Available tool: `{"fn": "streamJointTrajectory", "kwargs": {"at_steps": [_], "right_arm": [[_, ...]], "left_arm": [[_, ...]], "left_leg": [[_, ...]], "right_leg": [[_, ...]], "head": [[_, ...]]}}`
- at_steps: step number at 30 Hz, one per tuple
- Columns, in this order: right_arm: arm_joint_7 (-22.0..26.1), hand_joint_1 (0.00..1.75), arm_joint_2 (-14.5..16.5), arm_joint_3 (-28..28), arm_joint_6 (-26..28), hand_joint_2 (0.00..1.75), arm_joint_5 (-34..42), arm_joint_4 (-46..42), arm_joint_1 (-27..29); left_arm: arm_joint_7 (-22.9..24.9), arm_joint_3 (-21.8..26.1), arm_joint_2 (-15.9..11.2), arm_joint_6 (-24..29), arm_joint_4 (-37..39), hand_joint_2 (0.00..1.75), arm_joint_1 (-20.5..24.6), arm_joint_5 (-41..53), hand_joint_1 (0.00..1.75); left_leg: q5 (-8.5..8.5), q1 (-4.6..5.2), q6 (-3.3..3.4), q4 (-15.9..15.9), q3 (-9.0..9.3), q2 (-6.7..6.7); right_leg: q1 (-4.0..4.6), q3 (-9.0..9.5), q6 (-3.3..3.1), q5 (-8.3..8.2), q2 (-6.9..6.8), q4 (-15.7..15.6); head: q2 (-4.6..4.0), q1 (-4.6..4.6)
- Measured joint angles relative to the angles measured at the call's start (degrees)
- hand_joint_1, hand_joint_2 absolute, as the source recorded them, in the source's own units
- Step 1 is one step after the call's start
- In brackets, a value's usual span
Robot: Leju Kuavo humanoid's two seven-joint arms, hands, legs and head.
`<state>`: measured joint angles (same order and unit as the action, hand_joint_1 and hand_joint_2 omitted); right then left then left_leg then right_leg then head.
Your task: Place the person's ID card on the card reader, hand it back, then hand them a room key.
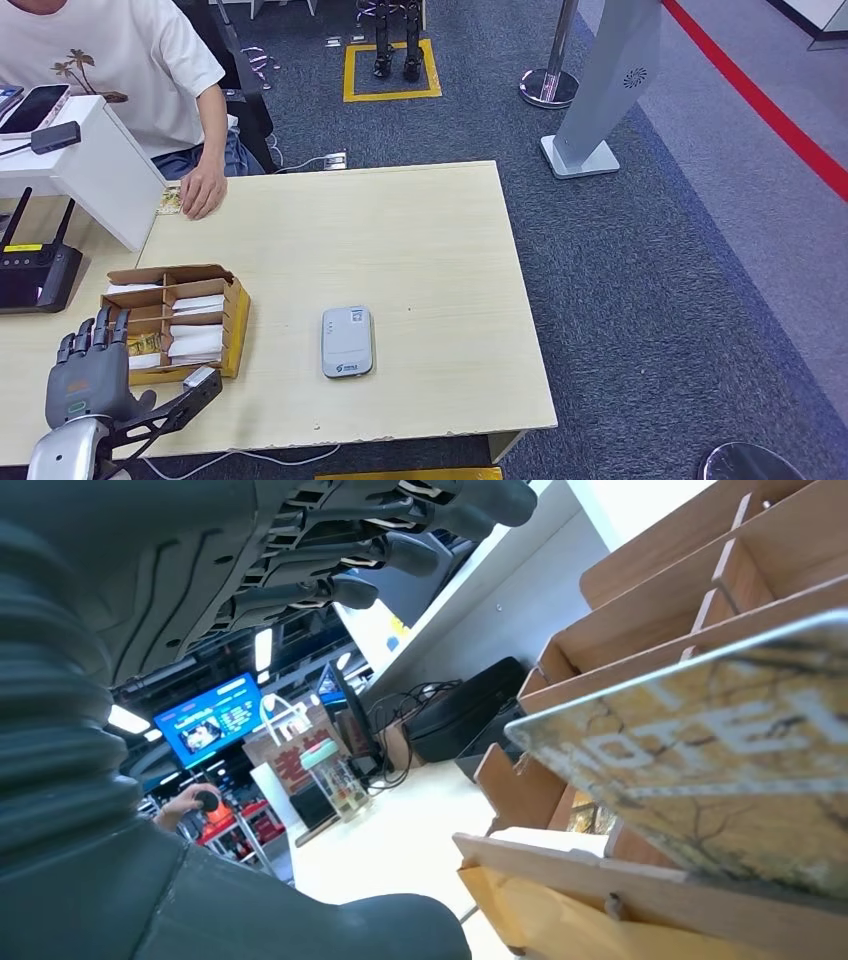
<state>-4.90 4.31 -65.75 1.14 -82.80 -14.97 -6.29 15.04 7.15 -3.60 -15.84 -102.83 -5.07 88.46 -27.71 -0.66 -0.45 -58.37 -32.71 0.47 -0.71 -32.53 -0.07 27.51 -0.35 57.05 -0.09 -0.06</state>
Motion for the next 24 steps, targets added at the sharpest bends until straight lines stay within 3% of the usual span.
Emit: {"fn": "streamJointTrajectory", "kwargs": {"at_steps": [14,24], "right_arm": [[-0.01,0.0,0.0,0.0,-0.03,0.0,-0.06,0.0,-0.01],[0.07,0.0,0.0,0.0,-0.37,0.0,-0.08,0.0,-0.01]], "left_arm": [[-2.59,0.0,0.4,0.89,1.12,1.75,1.04,0.01,0.0],[-8.32,0.0,4.07,1.99,3.19,1.75,2.21,0.01,0.0]], "left_leg": [[0.0,0.0,0.0,0.0,0.0,0.0],[0.0,0.01,0.0,0.0,0.0,0.0]], "right_leg": [[0.0,0.0,0.0,0.0,0.0,0.0],[-0.01,0.0,0.0,0.0,0.0,0.0]], "head": [[0.0,-0.01],[0.01,0.0]]}}
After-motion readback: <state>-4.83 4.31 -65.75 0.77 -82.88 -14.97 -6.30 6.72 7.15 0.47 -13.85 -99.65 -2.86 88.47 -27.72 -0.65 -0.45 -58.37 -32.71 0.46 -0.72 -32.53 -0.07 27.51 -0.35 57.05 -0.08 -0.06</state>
